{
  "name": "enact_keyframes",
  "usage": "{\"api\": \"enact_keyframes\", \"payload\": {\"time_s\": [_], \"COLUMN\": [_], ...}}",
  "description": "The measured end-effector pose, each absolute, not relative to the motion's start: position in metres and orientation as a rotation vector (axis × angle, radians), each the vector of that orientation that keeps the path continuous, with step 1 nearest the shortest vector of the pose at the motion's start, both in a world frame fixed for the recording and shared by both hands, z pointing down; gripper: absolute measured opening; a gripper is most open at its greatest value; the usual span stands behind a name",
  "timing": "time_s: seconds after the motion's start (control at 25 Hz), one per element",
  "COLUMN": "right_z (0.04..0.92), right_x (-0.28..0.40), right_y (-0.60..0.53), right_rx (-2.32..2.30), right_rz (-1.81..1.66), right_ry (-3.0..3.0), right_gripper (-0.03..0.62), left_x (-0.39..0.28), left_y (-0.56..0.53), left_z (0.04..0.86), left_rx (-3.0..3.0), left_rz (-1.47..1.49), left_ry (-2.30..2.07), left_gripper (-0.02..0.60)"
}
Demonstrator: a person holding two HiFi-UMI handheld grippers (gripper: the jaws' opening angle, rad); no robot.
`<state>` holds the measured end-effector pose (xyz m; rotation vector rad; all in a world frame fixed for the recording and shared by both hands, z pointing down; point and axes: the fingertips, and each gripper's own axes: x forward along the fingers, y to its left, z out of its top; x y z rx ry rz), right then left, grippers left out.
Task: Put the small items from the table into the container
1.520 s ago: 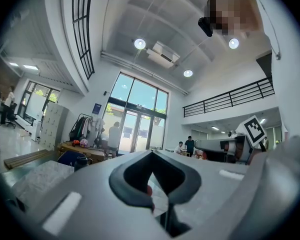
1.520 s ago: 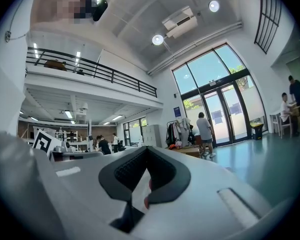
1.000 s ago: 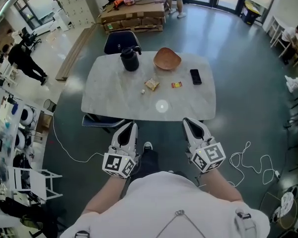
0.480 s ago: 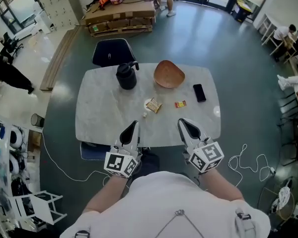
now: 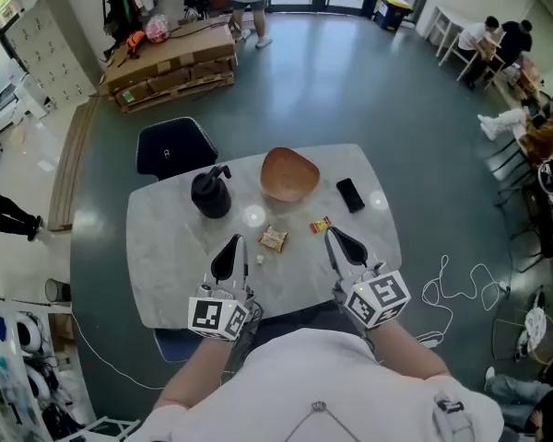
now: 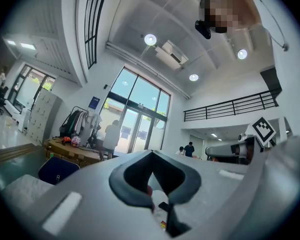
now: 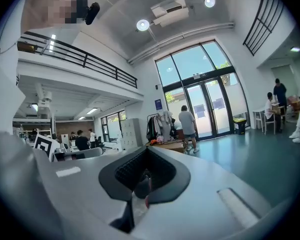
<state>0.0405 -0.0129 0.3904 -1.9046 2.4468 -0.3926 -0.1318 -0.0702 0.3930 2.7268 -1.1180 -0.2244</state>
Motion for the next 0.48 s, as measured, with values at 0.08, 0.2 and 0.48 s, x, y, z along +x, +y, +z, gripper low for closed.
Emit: {"api": "enact_keyframes", "payload": {"time_s": [0.08, 0.2, 0.48], "right_z": [0.388, 0.387, 0.377], "right_x": [0.038, 0.032, 0.039], "right_y": [-0.024, -0.039, -0.065], "right_rx": [-1.889, -1.843, -1.734], "right_rz": [-0.374, -0.362, -0.373], "right_ry": [2.464, 2.491, 2.519], "right_gripper": [0.028, 0.028, 0.028], "left_x": [-0.13, -0.131, -0.124], "left_y": [-0.076, -0.08, -0.088], "left_z": [0.392, 0.394, 0.39], "left_rx": [2.713, 2.714, 2.693], "left_rz": [-0.226, -0.227, -0.218], "left_ry": [-1.124, -1.163, -1.254], "left_gripper": [0.005, 0.005, 0.005]}}
